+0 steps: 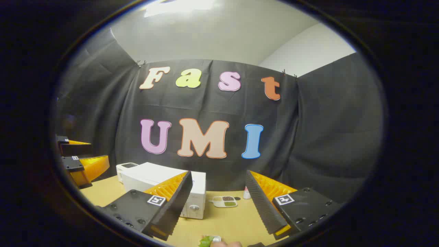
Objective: Open the microwave oven with the left hand, put the food in, and close the microwave oven.
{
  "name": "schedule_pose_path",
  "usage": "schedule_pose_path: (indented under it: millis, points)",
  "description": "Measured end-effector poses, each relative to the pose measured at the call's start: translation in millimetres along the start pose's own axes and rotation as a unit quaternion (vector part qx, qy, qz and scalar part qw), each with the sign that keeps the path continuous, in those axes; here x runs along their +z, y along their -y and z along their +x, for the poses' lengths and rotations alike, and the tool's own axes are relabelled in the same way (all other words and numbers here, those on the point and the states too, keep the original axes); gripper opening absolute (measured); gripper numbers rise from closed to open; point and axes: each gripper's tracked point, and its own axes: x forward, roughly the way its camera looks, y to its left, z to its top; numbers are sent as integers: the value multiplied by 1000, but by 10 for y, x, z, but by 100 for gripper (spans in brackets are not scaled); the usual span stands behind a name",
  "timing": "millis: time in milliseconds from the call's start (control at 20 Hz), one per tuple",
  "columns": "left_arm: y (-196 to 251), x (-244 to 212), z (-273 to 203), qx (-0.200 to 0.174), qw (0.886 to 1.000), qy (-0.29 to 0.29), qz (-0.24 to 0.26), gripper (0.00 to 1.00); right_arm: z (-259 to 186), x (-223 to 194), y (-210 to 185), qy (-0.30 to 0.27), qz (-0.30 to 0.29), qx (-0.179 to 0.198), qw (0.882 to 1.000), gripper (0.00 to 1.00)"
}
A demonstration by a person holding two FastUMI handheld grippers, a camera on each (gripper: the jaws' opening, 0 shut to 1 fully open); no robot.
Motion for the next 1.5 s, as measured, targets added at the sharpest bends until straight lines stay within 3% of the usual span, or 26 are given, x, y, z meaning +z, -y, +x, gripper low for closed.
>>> schedule_pose_path:
  millis: [450, 1500]
  points:
    - [-1, -51, -9, 13, 1000, -9, 2, 97, 6, -41, -3, -7, 11, 15, 1000, 99]
    - [166, -31, -12, 4, 1000, -10, 11, 97, 10, -66, 98, -8, 15, 12, 1000, 96]
